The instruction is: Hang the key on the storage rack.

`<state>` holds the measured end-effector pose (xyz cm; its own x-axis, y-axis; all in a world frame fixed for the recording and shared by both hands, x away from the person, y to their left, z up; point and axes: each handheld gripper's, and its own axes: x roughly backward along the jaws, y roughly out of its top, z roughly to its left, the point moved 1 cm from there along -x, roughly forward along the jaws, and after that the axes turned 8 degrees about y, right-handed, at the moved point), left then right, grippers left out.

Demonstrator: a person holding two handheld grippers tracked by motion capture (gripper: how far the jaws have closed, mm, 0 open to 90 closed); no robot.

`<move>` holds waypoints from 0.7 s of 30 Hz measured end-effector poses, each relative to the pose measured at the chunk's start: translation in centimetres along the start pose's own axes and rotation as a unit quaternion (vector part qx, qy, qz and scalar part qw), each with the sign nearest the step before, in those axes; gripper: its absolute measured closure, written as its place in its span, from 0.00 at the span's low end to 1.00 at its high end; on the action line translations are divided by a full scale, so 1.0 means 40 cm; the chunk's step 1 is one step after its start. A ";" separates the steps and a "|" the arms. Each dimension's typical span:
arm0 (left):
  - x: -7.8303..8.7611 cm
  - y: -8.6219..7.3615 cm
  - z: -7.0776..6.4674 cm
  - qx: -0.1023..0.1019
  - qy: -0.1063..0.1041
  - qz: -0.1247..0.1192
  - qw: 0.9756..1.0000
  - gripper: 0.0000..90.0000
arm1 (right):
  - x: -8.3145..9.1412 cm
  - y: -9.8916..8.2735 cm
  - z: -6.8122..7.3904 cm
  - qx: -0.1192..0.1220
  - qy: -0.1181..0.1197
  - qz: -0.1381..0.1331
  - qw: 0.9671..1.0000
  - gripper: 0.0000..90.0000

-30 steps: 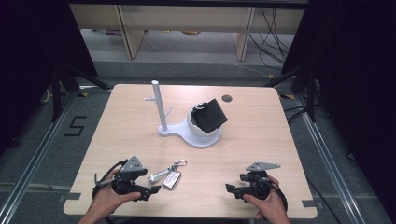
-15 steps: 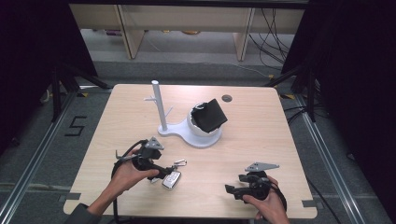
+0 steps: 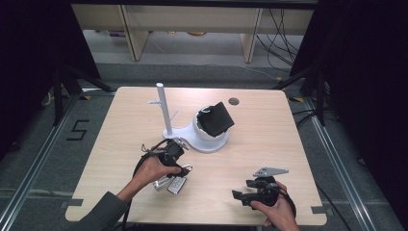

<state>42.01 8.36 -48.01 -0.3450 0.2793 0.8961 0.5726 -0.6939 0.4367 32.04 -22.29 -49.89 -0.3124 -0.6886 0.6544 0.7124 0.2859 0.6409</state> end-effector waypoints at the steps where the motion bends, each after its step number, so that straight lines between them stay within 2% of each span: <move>1: -0.006 0.001 -0.004 0.002 0.002 0.006 1.000 0.35 | 0.001 0.000 0.002 -0.003 -0.003 0.001 1.000 0.27; 3: -0.019 0.007 -0.007 -0.003 0.002 0.022 1.000 0.38 | -0.002 0.000 0.003 -0.003 0.002 0.004 1.000 0.27; 5: -0.023 0.009 -0.007 -0.011 0.002 0.027 1.000 0.39 | -0.003 0.000 0.004 -0.003 0.004 0.004 1.000 0.28; 6: -0.025 0.010 -0.011 -0.006 0.000 0.029 1.000 0.42 | -0.002 -0.001 0.008 -0.009 0.000 0.003 1.000 0.28; 8: -0.029 0.015 -0.012 -0.008 -0.003 0.035 0.999 0.44 | -0.002 0.000 0.005 0.000 -0.003 0.004 1.000 0.28; 9: -0.031 0.018 -0.012 -0.014 -0.002 0.041 0.999 0.46 | -0.001 -0.001 0.008 -0.009 -0.002 0.006 1.000 0.28; 11: -0.033 0.019 -0.012 -0.016 -0.003 0.046 0.999 0.53 | -0.002 0.001 0.000 0.013 0.001 0.001 1.000 0.28; 12: -0.035 0.019 -0.011 -0.017 -0.003 0.049 0.999 0.54 | -0.001 0.000 0.005 0.003 0.002 0.003 1.000 0.28; 16: -0.044 0.021 -0.006 -0.024 0.002 0.061 0.998 0.60 | -0.002 0.001 0.004 0.008 0.003 0.004 1.000 0.28; 17: -0.043 0.022 -0.007 -0.025 0.000 0.063 0.998 0.62 | -0.001 0.000 0.009 -0.001 0.004 0.006 1.000 0.28; 18: -0.043 0.023 -0.007 -0.030 -0.001 0.064 0.998 0.64 | -0.002 0.001 0.007 0.007 0.003 0.004 1.000 0.28; 19: -0.043 0.025 -0.010 -0.033 0.002 0.066 0.997 0.66 | -0.003 -0.001 0.010 0.000 0.002 0.001 1.000 0.28; 21: -0.042 0.027 -0.012 -0.041 0.003 0.070 0.997 0.70 | -0.004 0.000 0.007 0.009 0.003 0.000 1.000 0.28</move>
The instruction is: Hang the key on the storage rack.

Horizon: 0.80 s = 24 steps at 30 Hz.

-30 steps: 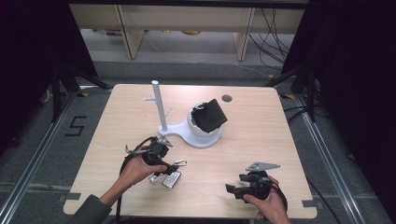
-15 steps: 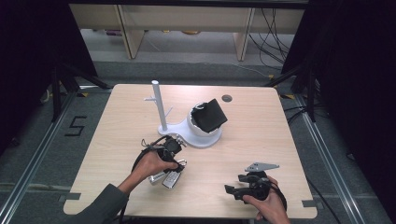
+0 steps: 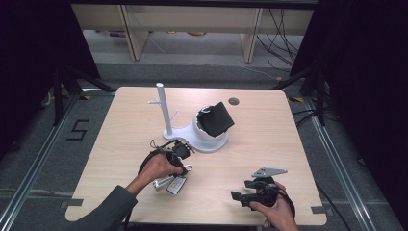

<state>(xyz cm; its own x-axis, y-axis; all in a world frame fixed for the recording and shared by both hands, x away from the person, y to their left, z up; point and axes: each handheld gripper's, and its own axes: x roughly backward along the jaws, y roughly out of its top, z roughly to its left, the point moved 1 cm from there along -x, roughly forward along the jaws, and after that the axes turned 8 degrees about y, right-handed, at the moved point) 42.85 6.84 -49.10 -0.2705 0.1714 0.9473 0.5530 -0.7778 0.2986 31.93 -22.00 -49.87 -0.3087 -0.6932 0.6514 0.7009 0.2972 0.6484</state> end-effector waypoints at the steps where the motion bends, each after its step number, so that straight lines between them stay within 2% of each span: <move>1: -0.001 0.001 -0.003 -0.005 0.002 -0.002 1.000 0.70 | 0.000 0.000 0.000 0.000 0.000 0.000 1.000 0.28; 3: 0.001 0.006 -0.010 -0.020 0.006 0.003 1.000 0.73 | -0.002 -0.001 0.001 -0.005 0.009 0.002 1.000 0.28; 4: 0.001 0.008 -0.014 -0.027 0.009 0.004 1.000 0.74 | -0.001 -0.001 0.000 -0.003 0.000 0.005 1.000 0.28; 5: 0.002 0.011 -0.017 -0.033 0.010 0.008 0.999 0.75 | 0.000 -0.001 0.003 -0.010 0.002 0.007 1.000 0.28; 6: 0.002 0.014 -0.019 -0.041 0.010 0.013 0.999 0.77 | -0.004 -0.001 0.000 -0.004 0.011 0.000 1.000 0.28; 10: 0.003 0.025 -0.029 -0.064 0.019 0.027 0.997 0.78 | -0.002 -0.001 0.001 -0.001 0.006 0.008 1.000 0.28; 12: 0.002 0.030 -0.034 -0.070 0.024 0.030 0.997 0.78 | -0.002 -0.001 0.004 -0.009 0.006 0.010 1.000 0.28; 13: 0.002 0.033 -0.034 -0.078 0.027 0.033 0.996 0.76 | -0.002 -0.001 0.001 0.001 0.005 0.007 1.000 0.28; 16: 0.001 0.041 -0.038 -0.088 0.029 0.036 0.995 0.73 | -0.002 -0.001 0.003 -0.010 0.006 0.007 1.000 0.28; 17: 0.000 0.043 -0.040 -0.093 0.028 0.039 0.995 0.73 | -0.002 -0.001 0.000 -0.001 0.005 0.007 1.000 0.28; 21: 0.000 0.047 -0.045 -0.104 0.024 0.041 0.993 0.79 | -0.002 -0.001 0.001 -0.002 0.006 0.006 1.000 0.28; 22: -0.001 0.048 -0.047 -0.109 0.027 0.041 0.993 0.79 | -0.002 -0.002 0.006 -0.014 0.007 0.009 1.000 0.28; 24: 0.000 0.051 -0.051 -0.119 0.031 0.046 0.991 0.79 | -0.004 -0.002 0.002 0.000 0.010 0.009 1.000 0.28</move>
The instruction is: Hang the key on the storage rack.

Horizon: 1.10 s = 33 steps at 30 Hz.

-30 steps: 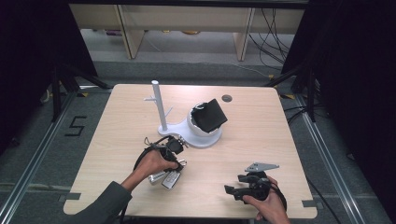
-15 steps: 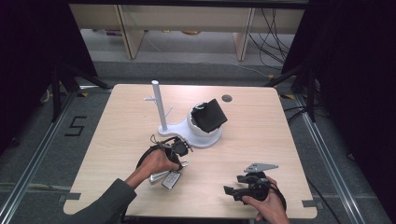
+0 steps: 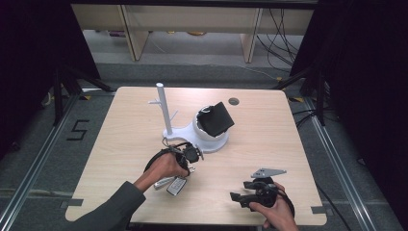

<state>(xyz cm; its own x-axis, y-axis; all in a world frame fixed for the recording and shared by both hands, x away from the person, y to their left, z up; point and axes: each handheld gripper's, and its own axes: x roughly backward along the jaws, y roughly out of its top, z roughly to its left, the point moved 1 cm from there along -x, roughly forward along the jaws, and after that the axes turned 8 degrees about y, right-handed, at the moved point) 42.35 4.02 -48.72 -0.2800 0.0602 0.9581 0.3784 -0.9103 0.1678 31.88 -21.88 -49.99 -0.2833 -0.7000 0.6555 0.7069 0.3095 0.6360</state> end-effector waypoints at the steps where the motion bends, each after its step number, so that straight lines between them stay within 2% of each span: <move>1: 0.000 0.002 -0.002 -0.001 0.001 0.003 1.000 0.79 | 0.000 0.000 0.001 -0.002 0.002 0.001 1.000 0.28; 4: 0.000 0.007 -0.009 -0.011 0.009 0.010 1.000 0.81 | -0.002 0.000 0.002 -0.001 0.006 0.002 1.000 0.28; 6: 0.000 0.011 -0.009 -0.008 0.008 0.015 1.000 0.82 | -0.002 0.000 0.002 -0.001 0.002 0.000 1.000 0.28; 8: -0.001 0.013 -0.008 -0.011 0.008 0.018 1.000 0.82 | -0.004 0.000 0.003 -0.006 0.013 -0.001 1.000 0.28; 9: -0.001 0.013 -0.009 -0.013 0.009 0.018 1.000 0.82 | -0.002 -0.001 0.002 -0.001 0.005 0.000 1.000 0.28; 11: 0.000 0.014 -0.010 -0.015 0.009 0.018 1.000 0.83 | -0.003 -0.001 0.003 -0.005 0.005 0.000 1.000 0.28; 12: 0.001 0.014 -0.010 -0.016 0.009 0.018 1.000 0.83 | -0.005 -0.001 0.002 -0.007 0.016 -0.003 1.000 0.29; 14: 0.001 0.013 -0.009 -0.017 0.009 0.017 1.000 0.83 | -0.002 0.000 -0.001 -0.003 0.007 0.000 1.000 0.29; 16: 0.000 0.011 -0.008 -0.013 0.006 0.012 1.000 0.83 | -0.001 -0.001 0.001 -0.009 0.008 0.002 1.000 0.29; 20: 0.004 0.005 -0.008 -0.010 -0.008 0.007 1.000 0.83 | -0.001 -0.001 -0.001 -0.007 0.004 0.000 1.000 0.29; 21: 0.005 0.004 -0.008 -0.009 -0.008 0.004 1.000 0.83 | -0.001 -0.001 0.001 -0.013 0.006 0.001 1.000 0.29; 23: 0.011 0.000 -0.006 -0.005 -0.010 -0.001 1.000 0.83 | -0.001 0.000 -0.003 -0.007 0.007 -0.001 1.000 0.29; 25: 0.017 -0.003 -0.001 -0.003 -0.010 -0.003 1.000 0.83 | -0.002 -0.001 -0.001 -0.016 0.007 0.001 1.000 0.29; 29: 0.031 -0.014 0.011 0.010 -0.008 -0.012 1.000 0.83 | -0.002 0.000 -0.004 -0.010 0.006 -0.001 1.000 0.29; 31: 0.039 -0.021 0.018 0.015 -0.012 -0.014 1.000 0.83 | -0.001 -0.001 -0.002 -0.018 0.006 0.000 1.000 0.29; 33: 0.045 -0.025 0.022 0.020 -0.012 -0.020 1.000 0.83 | -0.002 -0.001 -0.006 -0.010 0.009 -0.001 1.000 0.29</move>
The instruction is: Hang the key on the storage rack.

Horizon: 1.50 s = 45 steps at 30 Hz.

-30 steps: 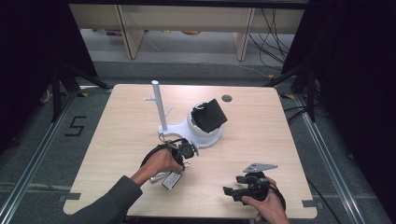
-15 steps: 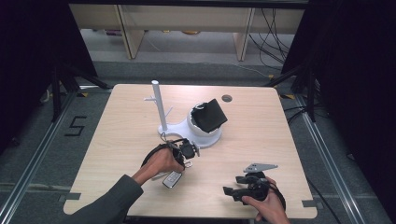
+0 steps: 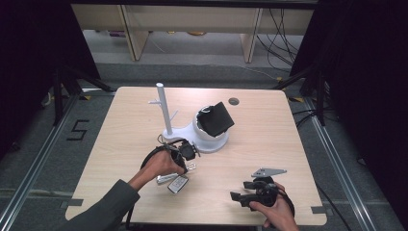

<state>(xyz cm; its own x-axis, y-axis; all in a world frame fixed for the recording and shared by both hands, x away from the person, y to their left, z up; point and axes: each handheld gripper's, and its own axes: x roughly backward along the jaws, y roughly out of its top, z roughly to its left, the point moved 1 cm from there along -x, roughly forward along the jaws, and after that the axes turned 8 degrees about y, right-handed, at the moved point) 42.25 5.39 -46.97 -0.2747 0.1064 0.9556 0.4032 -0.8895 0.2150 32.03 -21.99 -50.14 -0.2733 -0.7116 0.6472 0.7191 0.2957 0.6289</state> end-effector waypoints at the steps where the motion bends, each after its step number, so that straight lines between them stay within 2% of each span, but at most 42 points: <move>1: 0.006 -0.003 0.004 -0.001 -0.004 0.003 1.000 0.83 | 0.001 0.000 0.001 -0.004 -0.001 0.002 1.000 0.29; 5: 0.032 -0.012 0.018 0.009 -0.001 -0.009 1.000 0.83 | 0.002 0.000 -0.002 0.001 -0.009 -0.002 1.000 0.29; 9: 0.058 -0.023 0.031 0.008 0.004 -0.007 1.000 0.83 | 0.001 -0.001 -0.004 0.000 -0.009 -0.004 1.000 0.29; 10: 0.065 -0.026 0.036 0.012 0.007 -0.009 1.000 0.83 | 0.001 -0.002 0.003 -0.017 -0.006 -0.002 1.000 0.29; 12: 0.078 -0.033 0.044 0.019 0.004 -0.011 1.000 0.83 | 0.000 -0.001 -0.003 -0.002 -0.007 -0.003 1.000 0.29; 21: 0.151 -0.062 0.083 0.028 0.022 -0.017 0.999 0.83 | -0.001 -0.001 -0.001 -0.010 -0.006 0.003 1.000 0.29; 25: 0.187 -0.076 0.102 0.036 0.032 -0.016 0.999 0.83 | 0.000 -0.001 -0.004 -0.002 -0.008 0.001 1.000 0.29; 28: 0.216 -0.089 0.121 0.042 0.041 -0.016 0.998 0.83 | -0.001 -0.001 -0.001 -0.012 -0.009 -0.002 1.000 0.29; 29: 0.227 -0.093 0.128 0.045 0.043 -0.015 0.998 0.83 | -0.001 -0.001 -0.005 -0.002 -0.011 -0.003 1.000 0.29; 30: 0.238 -0.098 0.135 0.048 0.043 -0.015 0.998 0.83 | 0.001 -0.002 0.002 -0.021 -0.006 0.004 1.000 0.29; 32: 0.257 -0.109 0.149 0.056 0.049 -0.017 0.997 0.83 | -0.003 -0.001 -0.006 -0.003 -0.001 -0.003 1.000 0.29; 33: 0.267 -0.115 0.157 0.057 0.051 -0.015 0.997 0.83 | -0.003 -0.001 -0.003 -0.013 -0.003 -0.003 1.000 0.29; 35: 0.285 -0.125 0.169 0.063 0.061 -0.016 0.996 0.83 | -0.002 -0.001 -0.005 -0.004 -0.008 -0.002 1.000 0.29; 36: 0.293 -0.130 0.175 0.064 0.059 -0.014 0.996 0.83 | -0.004 -0.001 -0.005 -0.007 0.001 -0.002 1.000 0.29; 39: 0.324 -0.146 0.198 0.074 0.069 -0.016 0.995 0.83 | -0.004 0.000 -0.007 -0.006 -0.004 -0.003 1.000 0.29; 40: 0.329 -0.148 0.202 0.079 0.074 -0.023 0.994 0.83 | -0.003 -0.001 -0.003 -0.014 -0.004 -0.002 1.000 0.29; 41: 0.334 -0.151 0.205 0.087 0.071 -0.022 0.993 0.83 | -0.003 -0.001 -0.004 -0.011 -0.003 -0.001 1.000 0.29; 42: 0.342 -0.156 0.215 0.083 0.074 -0.020 0.994 0.83 | -0.003 -0.001 -0.003 -0.013 -0.003 -0.002 1.000 0.29; 43: 0.347 -0.160 0.221 0.094 0.075 -0.022 0.992 0.83 | -0.003 0.000 -0.005 -0.009 -0.002 -0.002 1.000 0.29; 45: 0.357 -0.167 0.236 0.103 0.076 -0.024 0.991 0.83 | -0.001 -0.001 -0.004 -0.011 -0.011 0.000 1.000 0.29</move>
<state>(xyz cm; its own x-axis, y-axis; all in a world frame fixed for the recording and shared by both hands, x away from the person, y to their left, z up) 43.87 17.05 -32.86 -0.4202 0.0647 0.9051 0.5524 -0.7731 0.3117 32.12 -22.06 -50.26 -0.2871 -0.6976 0.6564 0.7332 0.2809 0.6192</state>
